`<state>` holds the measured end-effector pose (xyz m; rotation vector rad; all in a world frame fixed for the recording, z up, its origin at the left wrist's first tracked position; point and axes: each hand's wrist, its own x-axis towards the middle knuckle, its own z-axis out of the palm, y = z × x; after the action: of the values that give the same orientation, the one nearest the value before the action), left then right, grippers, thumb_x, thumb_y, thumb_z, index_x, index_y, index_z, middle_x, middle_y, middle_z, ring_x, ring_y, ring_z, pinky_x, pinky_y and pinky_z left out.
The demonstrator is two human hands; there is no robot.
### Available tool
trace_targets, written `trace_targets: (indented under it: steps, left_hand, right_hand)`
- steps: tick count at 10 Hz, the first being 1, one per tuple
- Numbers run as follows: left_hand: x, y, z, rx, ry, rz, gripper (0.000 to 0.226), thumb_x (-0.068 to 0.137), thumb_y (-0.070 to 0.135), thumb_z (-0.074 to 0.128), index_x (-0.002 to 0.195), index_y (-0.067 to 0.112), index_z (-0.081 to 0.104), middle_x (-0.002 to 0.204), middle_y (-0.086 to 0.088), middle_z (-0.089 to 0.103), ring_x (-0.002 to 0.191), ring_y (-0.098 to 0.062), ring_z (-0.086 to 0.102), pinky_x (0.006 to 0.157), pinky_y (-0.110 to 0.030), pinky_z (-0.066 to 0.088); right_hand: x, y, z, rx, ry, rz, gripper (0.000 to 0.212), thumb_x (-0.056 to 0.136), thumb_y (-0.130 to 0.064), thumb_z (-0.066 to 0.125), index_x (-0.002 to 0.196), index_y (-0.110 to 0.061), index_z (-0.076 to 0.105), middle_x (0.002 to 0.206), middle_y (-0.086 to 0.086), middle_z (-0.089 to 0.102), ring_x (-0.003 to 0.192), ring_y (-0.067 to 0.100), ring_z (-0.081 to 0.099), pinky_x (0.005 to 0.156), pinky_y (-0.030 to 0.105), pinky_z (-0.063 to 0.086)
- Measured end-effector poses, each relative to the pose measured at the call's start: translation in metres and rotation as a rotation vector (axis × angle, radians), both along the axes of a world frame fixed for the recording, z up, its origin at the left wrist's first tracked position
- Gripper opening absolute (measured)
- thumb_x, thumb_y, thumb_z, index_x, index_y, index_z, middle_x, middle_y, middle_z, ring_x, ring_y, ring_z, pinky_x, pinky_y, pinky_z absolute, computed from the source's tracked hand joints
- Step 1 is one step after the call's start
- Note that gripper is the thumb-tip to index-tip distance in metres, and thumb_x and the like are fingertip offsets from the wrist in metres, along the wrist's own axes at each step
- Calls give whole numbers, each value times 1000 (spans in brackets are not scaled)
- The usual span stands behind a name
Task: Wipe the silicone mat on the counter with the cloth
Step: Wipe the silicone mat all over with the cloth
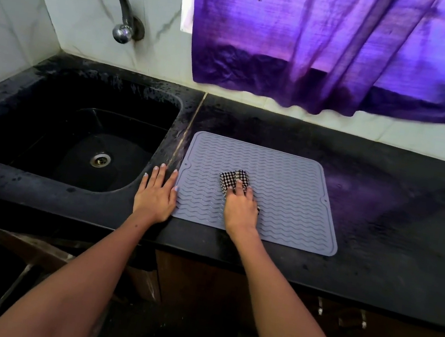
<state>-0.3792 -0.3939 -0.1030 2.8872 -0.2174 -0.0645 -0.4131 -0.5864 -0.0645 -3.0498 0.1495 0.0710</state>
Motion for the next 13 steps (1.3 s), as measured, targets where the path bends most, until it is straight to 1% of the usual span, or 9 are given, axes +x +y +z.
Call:
trace_targets:
  steps: [2,3,5,6,8,9,10,11,13]
  left_hand:
    - [-3,-1,1,-7,-4,20,52,101,37,15,151,24,9,161,-7,0,148,-21,-5,121,-40,-3]
    - [-3,-1,0,-13,-12,30,52,101,37,16,151,25,11,161,-6,1,148,-20,-4,121,-40,-3]
    - [-2,-2,-1,-13,-24,27,52,101,37,16,151,25,12,161,-6,2,148,-20,-3,120,-39,-3]
    - [-2,-1,-2,-8,-26,25,52,101,37,16,151,24,12,160,-7,2,148,-21,-3,121,-40,-3]
    - [-2,-1,-3,-6,-19,27,52,101,37,16,151,24,12,160,-7,2,148,-21,-3,120,-39,-3]
    - [-2,-1,-3,1,-22,26,52,101,38,16,151,24,12,160,-7,3,148,-21,-2,120,-39,-2]
    - [-1,0,-4,-7,-30,24,52,101,37,17,151,24,14,160,-7,4,148,-21,-1,120,-40,-2]
    - [0,1,-6,-14,-41,27,52,101,37,17,151,24,15,160,-7,5,148,-21,0,120,-40,-1]
    - [-2,-1,-6,-17,-42,28,51,101,37,18,151,23,15,160,-8,4,148,-21,-1,120,-40,-2]
  right_hand:
    - [7,-12,19,171,21,-65,39,91,0,48,128,-9,54,139,13,46,124,34,46,99,42,42]
    - [7,-22,28,242,-109,-190,37,90,4,47,123,-7,58,130,12,55,117,32,53,93,38,45]
    - [-8,-29,11,44,-60,-138,39,90,3,49,129,-2,52,152,14,29,137,36,29,110,46,31]
    - [-10,-30,3,-27,-7,-74,51,94,-1,44,143,-4,33,156,16,17,142,40,17,114,48,23]
    - [-9,-34,10,-7,44,-69,50,92,2,46,141,-3,37,156,13,17,140,39,19,112,48,28]
    - [-5,-39,21,110,11,-130,39,90,4,49,128,-3,52,143,15,40,128,35,42,101,44,40]
    - [-4,-53,28,174,-122,-243,38,89,4,48,125,-6,57,141,11,46,125,32,46,100,40,41]
    - [-11,-62,20,73,-80,-287,32,89,3,50,119,-4,58,151,11,32,135,35,34,109,45,33]
    - [-16,-66,2,-15,23,-224,50,94,-1,42,143,-6,34,158,12,13,143,39,12,115,53,16]
